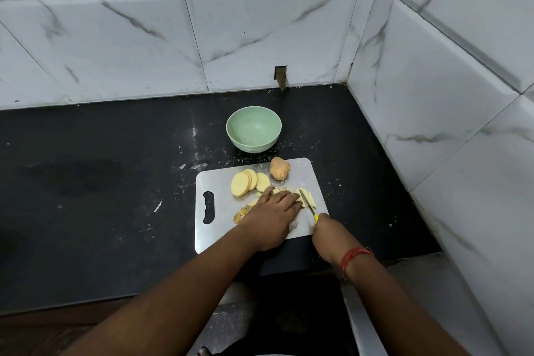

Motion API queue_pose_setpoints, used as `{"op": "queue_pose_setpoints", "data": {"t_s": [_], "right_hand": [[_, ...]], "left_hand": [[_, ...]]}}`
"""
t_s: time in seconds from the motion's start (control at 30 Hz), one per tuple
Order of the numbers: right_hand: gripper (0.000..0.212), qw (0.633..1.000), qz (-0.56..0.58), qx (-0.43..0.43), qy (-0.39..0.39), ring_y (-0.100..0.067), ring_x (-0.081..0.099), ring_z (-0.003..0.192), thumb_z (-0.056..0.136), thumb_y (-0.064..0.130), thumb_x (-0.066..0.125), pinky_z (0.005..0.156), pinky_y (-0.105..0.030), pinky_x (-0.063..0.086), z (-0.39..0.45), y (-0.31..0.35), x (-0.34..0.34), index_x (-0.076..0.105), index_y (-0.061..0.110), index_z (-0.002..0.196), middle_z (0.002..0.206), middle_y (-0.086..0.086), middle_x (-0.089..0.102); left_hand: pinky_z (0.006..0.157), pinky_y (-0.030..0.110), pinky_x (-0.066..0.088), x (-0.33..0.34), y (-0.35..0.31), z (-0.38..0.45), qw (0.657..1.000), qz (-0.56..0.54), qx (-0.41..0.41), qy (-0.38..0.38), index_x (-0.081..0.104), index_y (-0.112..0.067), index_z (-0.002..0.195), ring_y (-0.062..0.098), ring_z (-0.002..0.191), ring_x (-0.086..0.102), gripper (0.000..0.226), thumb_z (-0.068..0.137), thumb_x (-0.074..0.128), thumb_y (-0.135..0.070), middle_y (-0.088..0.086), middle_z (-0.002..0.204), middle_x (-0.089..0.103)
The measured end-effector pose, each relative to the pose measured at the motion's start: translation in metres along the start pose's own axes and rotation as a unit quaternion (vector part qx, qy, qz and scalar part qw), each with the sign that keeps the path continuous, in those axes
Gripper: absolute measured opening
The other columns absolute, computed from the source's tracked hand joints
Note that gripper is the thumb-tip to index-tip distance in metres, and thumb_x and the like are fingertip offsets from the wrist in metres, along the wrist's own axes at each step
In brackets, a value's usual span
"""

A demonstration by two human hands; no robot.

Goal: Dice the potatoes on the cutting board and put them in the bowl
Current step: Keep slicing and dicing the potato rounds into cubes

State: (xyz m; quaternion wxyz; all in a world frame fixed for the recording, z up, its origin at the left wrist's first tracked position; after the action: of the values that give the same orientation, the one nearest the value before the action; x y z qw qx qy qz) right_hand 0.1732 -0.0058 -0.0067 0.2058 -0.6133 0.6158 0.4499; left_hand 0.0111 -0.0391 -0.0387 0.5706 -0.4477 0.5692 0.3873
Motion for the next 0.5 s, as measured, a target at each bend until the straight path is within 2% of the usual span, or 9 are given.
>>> {"op": "queue_pose_setpoints", "data": {"t_s": [0.07, 0.13, 0.27, 0.5], "right_hand": [[0.025, 1.0, 0.023, -0.005, -0.001, -0.034, 0.059, 0.102, 0.099, 0.011, 0.039, 0.075, -0.029, 0.044, -0.0018, 0.0005, -0.0031, 0.046, 0.0, 0.12, 0.108, -0.017, 0.058], [0.025, 1.0, 0.021, -0.012, -0.005, -0.035, 0.059, 0.106, 0.099, 0.011, 0.039, 0.082, -0.033, 0.045, -0.0042, 0.0029, -0.0052, 0.046, 0.001, 0.121, 0.114, -0.02, 0.058], [0.02, 1.0, -0.001, -0.009, -0.019, -0.032, 0.062, 0.101, 0.099, 0.01, 0.041, 0.07, -0.029, 0.04, -0.0056, 0.0046, -0.003, 0.044, 0.002, 0.117, 0.113, -0.019, 0.062], [0.022, 1.0, 0.003, 0.0, -0.024, -0.031, 0.062, 0.101, 0.098, 0.008, 0.04, 0.071, -0.029, 0.04, -0.0059, 0.0065, -0.0053, 0.043, 0.004, 0.119, 0.115, -0.019, 0.061]], "left_hand": [[0.125, 0.051, 0.002, 0.0002, 0.0011, -0.0003, 1.0, -0.003, 0.004, -0.015, 0.033, -0.014, 0.157, 0.027, 0.151, 0.023, 0.055, 0.108, 0.035, -0.039, 0.007, 0.163, 0.029], [0.125, 0.051, 0.003, 0.0015, 0.0028, -0.0009, 0.999, -0.001, 0.009, -0.032, 0.039, -0.014, 0.154, 0.027, 0.149, 0.029, 0.053, 0.107, 0.037, -0.039, 0.008, 0.159, 0.035], [0.125, 0.052, 0.005, 0.0044, 0.0037, -0.0016, 0.999, 0.004, 0.012, -0.032, 0.042, -0.014, 0.153, 0.027, 0.148, 0.03, 0.053, 0.107, 0.036, -0.041, 0.007, 0.157, 0.038], [0.125, 0.054, 0.006, 0.0035, 0.0033, -0.0007, 0.999, 0.0, 0.008, -0.036, 0.038, -0.016, 0.155, 0.028, 0.148, 0.03, 0.053, 0.107, 0.035, -0.04, 0.006, 0.16, 0.036]]}}
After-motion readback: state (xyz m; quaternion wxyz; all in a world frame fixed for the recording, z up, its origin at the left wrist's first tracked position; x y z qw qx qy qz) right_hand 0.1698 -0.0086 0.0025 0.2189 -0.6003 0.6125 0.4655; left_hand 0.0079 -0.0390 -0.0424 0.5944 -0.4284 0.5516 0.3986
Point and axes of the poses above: each hand's wrist, its own z-axis towards the middle knuckle, its own x-axis out of the palm, y = z × x, the point moved 2 cm from there along z, towards the middle knuckle
